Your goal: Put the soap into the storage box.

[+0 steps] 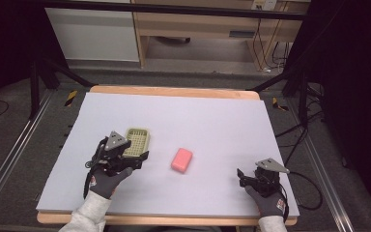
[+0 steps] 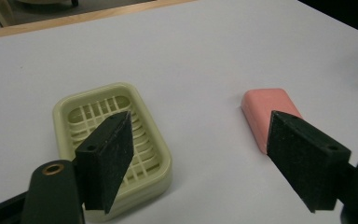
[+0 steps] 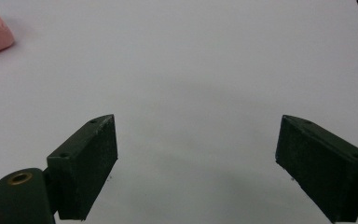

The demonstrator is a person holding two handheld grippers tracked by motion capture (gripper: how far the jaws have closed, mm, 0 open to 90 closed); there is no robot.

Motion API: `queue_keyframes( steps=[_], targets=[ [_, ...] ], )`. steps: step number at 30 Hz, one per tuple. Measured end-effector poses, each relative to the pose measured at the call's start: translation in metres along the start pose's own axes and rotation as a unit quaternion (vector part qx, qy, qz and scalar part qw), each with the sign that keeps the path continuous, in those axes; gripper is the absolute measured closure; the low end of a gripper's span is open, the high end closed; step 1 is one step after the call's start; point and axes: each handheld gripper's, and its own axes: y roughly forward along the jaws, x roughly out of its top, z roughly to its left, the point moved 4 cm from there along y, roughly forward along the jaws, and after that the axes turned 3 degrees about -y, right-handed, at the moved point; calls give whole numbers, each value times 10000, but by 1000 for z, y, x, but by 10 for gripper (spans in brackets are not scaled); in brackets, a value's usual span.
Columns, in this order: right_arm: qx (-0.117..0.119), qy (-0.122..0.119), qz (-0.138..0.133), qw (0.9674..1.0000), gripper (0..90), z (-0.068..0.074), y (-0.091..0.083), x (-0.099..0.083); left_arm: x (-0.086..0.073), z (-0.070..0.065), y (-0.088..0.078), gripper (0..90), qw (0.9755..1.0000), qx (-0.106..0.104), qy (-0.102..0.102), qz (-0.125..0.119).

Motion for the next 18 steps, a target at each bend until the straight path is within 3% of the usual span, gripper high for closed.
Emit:
queue_keyframes(
  steps=[18],
  targets=[
    [-61, -3, -42, 10000, 122, 0, 0, 2, 12, -27, 21, 221, 9997, -107, 204, 91]
  ],
)
